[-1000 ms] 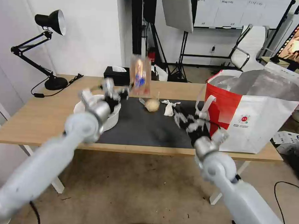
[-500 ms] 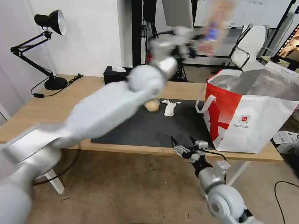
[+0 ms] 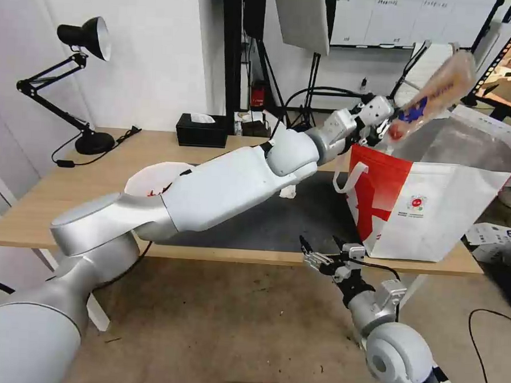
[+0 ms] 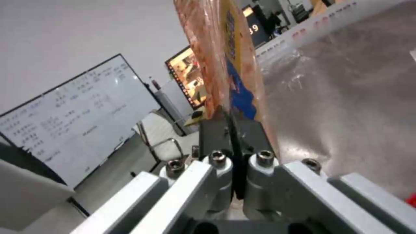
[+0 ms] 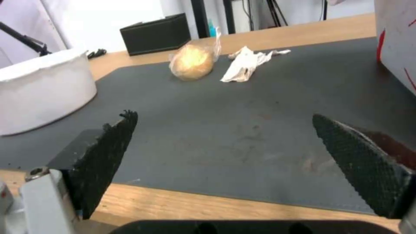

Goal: Pick up the trash from the table and place it into the takeout bag.

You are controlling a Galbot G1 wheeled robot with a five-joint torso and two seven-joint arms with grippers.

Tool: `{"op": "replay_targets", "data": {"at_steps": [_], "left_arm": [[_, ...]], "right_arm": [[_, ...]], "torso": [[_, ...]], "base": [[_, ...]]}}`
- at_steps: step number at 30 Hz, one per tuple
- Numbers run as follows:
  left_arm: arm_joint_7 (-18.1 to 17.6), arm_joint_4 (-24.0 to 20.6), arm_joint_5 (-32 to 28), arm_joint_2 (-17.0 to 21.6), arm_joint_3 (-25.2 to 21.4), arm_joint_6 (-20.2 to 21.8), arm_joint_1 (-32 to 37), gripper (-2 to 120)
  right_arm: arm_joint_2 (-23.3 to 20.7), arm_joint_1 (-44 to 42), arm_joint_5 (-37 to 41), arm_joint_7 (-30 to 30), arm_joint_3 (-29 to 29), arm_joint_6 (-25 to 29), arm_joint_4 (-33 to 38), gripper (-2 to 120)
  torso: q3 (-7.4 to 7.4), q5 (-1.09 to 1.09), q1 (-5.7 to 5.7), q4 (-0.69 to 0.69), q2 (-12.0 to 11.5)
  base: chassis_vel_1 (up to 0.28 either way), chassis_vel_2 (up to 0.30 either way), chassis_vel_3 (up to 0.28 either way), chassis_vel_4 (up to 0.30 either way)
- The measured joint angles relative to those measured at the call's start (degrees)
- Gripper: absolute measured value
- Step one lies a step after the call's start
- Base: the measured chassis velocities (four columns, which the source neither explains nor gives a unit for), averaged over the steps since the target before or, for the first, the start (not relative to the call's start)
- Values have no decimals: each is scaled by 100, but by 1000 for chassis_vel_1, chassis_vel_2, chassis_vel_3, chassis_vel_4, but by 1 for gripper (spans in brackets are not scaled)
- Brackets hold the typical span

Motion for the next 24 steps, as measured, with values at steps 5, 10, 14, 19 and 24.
{"op": "replay_targets", "data": {"at_steps": [5,10,14,19,24], "left_arm": [[21,-50,-38,85,52,-45,20,1],[17,-154,-391,170,98,-110,58,20],[-90,-417,-717,218,59,-60,69,36],[-317,-816,-1001,421,-123,12,125,55],[-447,-1445,-1098,996,-352,-1,394,71]], "right_arm": [[-9,54,-1,-2,-20,0,-65,100],[-19,103,19,-2,-37,0,-121,100],[-3,102,27,9,-38,-1,-129,100],[18,81,31,14,-24,-1,-64,100],[17,45,33,27,39,24,52,100]], "torso": [[0,0,0,-1,0],[0,-1,0,-1,0],[0,-1,0,-1,0],[0,0,0,-3,0],[0,-1,0,0,0]], "base": [[0,0,0,0],[0,0,0,0],[0,0,0,0],[0,0,0,0],[0,0,0,0]]}}
